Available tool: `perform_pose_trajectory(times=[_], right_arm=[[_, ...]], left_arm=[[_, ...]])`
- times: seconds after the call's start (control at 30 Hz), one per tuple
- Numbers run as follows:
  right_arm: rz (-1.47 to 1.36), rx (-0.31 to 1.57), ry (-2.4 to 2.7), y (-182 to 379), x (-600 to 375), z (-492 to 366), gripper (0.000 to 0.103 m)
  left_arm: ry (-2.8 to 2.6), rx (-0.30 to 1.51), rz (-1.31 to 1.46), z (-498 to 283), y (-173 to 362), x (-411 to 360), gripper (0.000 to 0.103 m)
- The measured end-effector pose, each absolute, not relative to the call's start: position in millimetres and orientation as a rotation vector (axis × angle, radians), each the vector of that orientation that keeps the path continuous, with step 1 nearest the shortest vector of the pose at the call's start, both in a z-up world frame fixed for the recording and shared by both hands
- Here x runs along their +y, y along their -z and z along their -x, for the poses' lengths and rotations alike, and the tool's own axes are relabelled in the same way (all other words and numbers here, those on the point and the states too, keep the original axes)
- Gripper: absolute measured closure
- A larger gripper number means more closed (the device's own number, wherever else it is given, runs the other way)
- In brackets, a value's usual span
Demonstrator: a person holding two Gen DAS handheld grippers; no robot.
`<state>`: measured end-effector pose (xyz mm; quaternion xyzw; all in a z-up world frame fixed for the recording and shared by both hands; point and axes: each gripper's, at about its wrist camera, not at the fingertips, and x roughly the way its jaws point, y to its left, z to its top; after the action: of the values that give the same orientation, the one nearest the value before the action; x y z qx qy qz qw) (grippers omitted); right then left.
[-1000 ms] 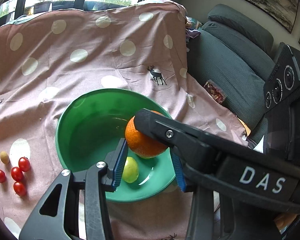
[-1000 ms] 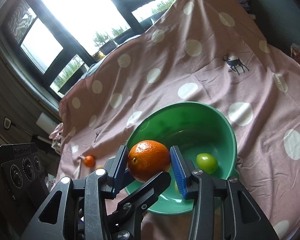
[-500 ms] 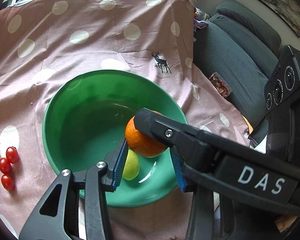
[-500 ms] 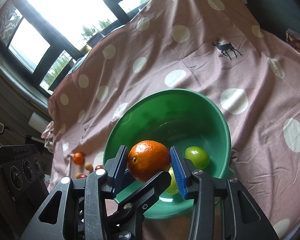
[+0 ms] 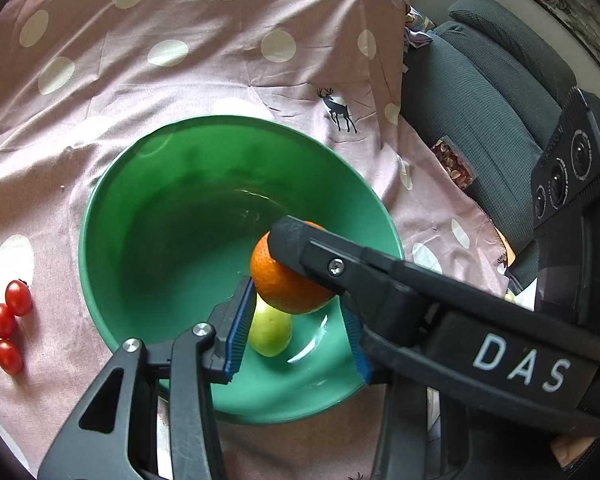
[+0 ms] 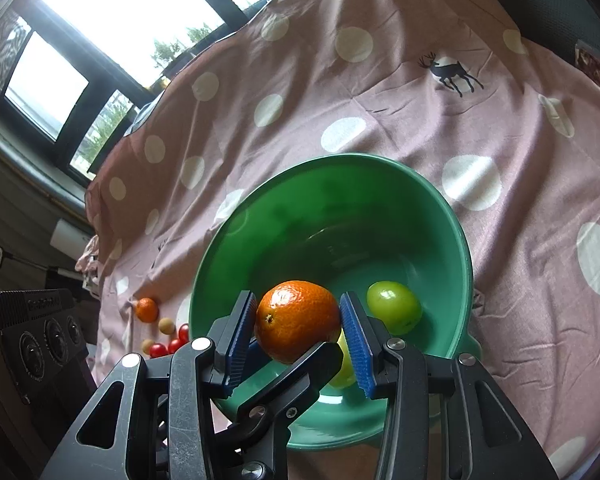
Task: Organize fruits
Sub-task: 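Lower the orange into the bowl and open the right gripper, then move the right gripper back to the remaining orange beyond the tomatoes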
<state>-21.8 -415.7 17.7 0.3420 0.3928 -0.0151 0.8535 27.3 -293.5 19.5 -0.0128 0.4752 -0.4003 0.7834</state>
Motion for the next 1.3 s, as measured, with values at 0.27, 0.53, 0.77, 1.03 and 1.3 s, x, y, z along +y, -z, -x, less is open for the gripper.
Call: perform_pose_trajectory(times=[0.27,0.53,0.77,1.03,1.3], right_arm=[[-0.725,0.845,0.035,-12.3,-416.9,19.4,0.057],[-0.726,0.850,0.067,-11.2,-418.6,19.9,0.057],[-0.716,0.779,0.107,-23.0,-420.7,28.3,0.048],[-0.727,0.690,0.096,-35.3,-414.7,32.0,0.042],[-0.692,0.613,0.058,-49.0,-394.4,31.1,0.025]], left_arm=[[0.837,1.028,0.011,-27.2,-17.2,-296.4,0.060],[0.830,1.005,0.023,-23.7,-21.2,-291.8,0.063],[0.812,0.950,0.117,-21.5,-42.4,-266.1,0.061],[0.788,0.875,0.161,-10.5,-68.1,-225.5,0.052],[0.715,0.793,0.201,-2.2,-81.7,-169.6,0.037]])
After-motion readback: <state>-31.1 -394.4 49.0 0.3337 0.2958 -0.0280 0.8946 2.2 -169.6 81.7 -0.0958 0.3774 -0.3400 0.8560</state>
